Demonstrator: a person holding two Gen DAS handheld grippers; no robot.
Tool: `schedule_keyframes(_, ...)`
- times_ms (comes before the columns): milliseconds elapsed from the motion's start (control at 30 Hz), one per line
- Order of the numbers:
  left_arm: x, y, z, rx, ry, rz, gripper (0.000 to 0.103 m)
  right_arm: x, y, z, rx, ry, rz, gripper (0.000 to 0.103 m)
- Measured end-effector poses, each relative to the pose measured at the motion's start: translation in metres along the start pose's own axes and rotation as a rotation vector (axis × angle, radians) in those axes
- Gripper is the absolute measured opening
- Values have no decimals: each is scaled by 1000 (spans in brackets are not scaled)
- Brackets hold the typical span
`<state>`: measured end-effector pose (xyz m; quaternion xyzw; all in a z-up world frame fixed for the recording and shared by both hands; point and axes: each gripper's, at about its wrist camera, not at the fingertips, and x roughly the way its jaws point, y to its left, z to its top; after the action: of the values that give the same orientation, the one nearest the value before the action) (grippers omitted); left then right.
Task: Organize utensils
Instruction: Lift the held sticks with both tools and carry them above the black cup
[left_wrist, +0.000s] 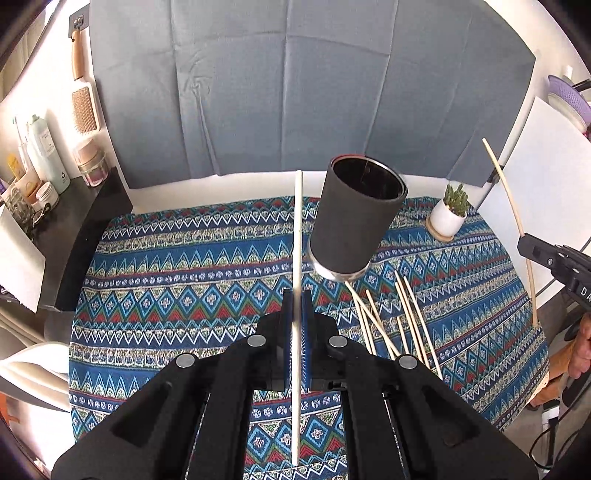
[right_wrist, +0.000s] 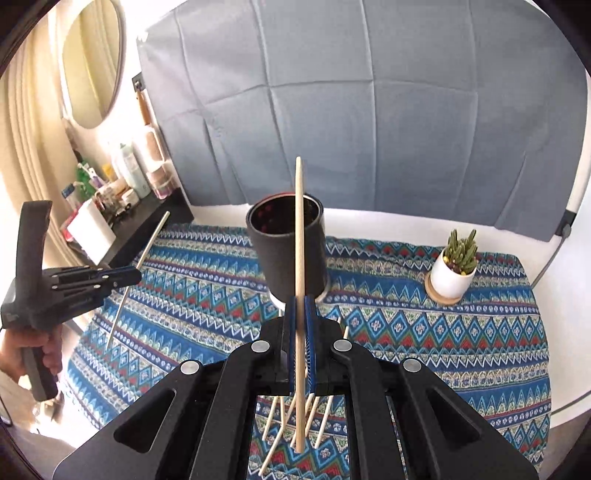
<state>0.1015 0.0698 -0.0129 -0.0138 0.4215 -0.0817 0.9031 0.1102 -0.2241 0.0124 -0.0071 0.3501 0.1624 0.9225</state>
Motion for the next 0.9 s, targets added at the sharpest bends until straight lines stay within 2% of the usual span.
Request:
schedule_keyframes(233,-24,-10,45,40,-138,-8,5,2,5,32,-7,-64,0,5)
schedule_keyframes(433,-27,-25,82,80,-210,-51,5,15,6,59,-39,-93,20,5)
schedule_keyframes(533,-20,-29,98,82,-228,-87,5,24,5,70,-46,-99,24,5)
schedule_keyframes(733,2,-28,124,46,-263,-206,5,48,2,91,-54,-124,45,5)
schedule_keyframes(900,19,-29,136,35,-326,-280,5,66,-5,104,-32,-187,90,5)
